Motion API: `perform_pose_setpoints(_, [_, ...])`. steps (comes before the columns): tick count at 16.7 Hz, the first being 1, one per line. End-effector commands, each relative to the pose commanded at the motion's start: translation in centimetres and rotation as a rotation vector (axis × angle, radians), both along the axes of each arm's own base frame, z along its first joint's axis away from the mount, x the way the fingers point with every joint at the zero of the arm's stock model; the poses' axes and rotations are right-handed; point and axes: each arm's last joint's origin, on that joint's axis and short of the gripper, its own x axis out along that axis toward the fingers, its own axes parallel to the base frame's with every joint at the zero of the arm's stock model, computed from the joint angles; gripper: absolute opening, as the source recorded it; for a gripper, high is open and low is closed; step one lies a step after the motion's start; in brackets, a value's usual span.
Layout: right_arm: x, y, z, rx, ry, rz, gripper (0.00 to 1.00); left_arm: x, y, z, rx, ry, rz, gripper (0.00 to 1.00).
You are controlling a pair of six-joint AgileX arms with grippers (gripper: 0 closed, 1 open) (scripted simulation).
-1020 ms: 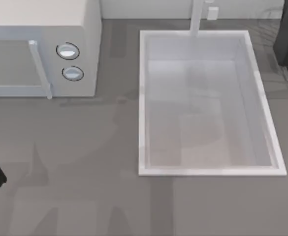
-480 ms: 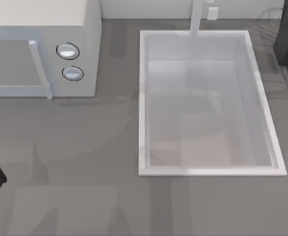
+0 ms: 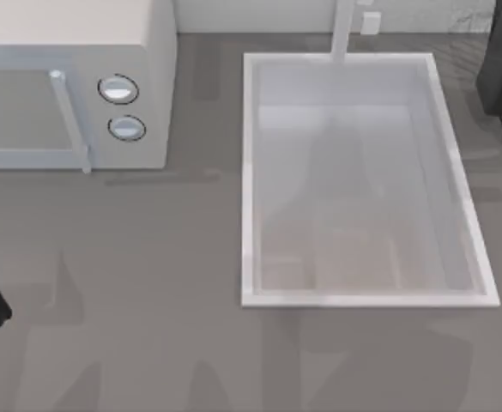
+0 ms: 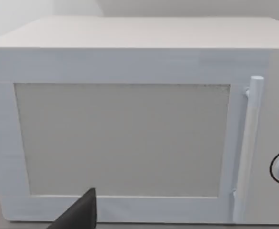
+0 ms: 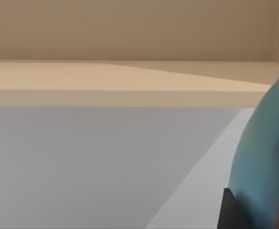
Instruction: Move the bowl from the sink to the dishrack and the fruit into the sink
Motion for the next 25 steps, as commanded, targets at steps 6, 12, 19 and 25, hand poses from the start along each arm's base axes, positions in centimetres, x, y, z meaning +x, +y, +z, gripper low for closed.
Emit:
perform_pose_setpoints(6, [1.1, 1.0, -6.8, 0.007, 0.013, -0.007, 0.0, 0.0, 0.0, 0.0, 0.0, 0.0, 0.0, 1.0])
perform_pose_setpoints(12, [1.1, 1.0, -6.9, 0.007, 0.014, -0.007, 0.15, 0.0, 0.0, 0.0, 0.0, 0.0, 0.0, 1.0])
perform_pose_setpoints(19, [1.1, 1.0, -6.9, 0.007, 0.014, -0.007, 0.68, 0.0, 0.0, 0.0, 0.0, 0.0, 0.0, 1.0])
perform_pose_setpoints(25, [1.1, 1.0, -6.9, 0.007, 0.014, -0.007, 1.0, 0.0, 0.0, 0.0, 0.0, 0.0, 0.0, 1.0])
